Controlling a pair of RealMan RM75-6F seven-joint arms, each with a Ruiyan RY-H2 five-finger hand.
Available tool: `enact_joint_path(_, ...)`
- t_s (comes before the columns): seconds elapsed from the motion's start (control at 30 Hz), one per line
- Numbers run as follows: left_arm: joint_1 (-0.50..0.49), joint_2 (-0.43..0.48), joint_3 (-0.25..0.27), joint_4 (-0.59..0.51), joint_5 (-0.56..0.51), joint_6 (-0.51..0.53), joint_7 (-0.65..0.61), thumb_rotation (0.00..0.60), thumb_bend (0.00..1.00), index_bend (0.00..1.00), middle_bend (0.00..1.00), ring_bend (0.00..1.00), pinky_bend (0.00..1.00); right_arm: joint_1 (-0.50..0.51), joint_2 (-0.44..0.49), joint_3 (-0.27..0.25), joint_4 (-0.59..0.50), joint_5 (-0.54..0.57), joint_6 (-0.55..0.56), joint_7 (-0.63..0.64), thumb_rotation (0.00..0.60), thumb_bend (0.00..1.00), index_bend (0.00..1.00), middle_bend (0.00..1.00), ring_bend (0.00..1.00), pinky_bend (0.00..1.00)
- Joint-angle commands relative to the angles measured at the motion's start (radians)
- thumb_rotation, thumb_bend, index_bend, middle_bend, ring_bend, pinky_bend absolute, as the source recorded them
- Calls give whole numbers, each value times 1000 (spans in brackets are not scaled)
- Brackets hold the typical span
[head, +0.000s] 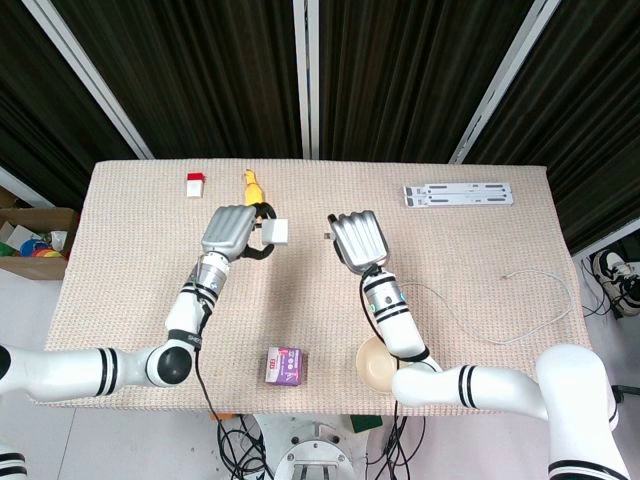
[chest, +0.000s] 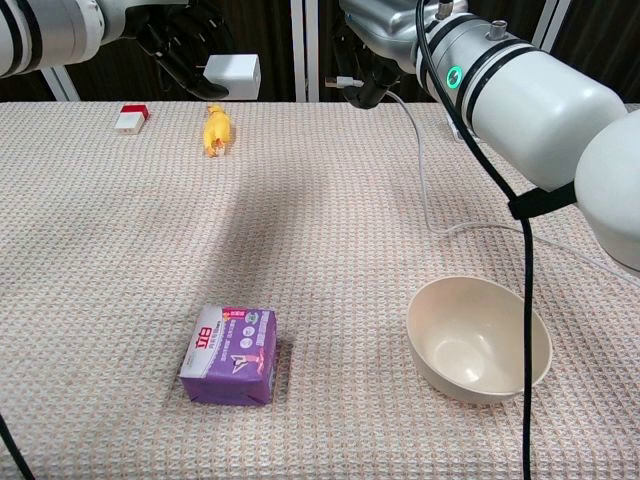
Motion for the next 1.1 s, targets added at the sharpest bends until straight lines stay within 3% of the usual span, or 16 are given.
enact_joint_path(0.03,0,-4,-1,3,3,-2,-3,600,307,601,481,450,569,0,-2,1,1,0,2,1,600,628,708,660,640,745)
enact_joint_path(0.5,-12,-12,0,-13,-11,7,31,600,308,602,481,450,571,43,-69,31,25,23,19,-46,600,624,711,664,643,751)
enact_joint_path(1.1,-26,-28,-1,-20,-28,7,52,600,307,602,481,450,577,66,-111,30,64,20,5,-55,600,624,714,668,647,753)
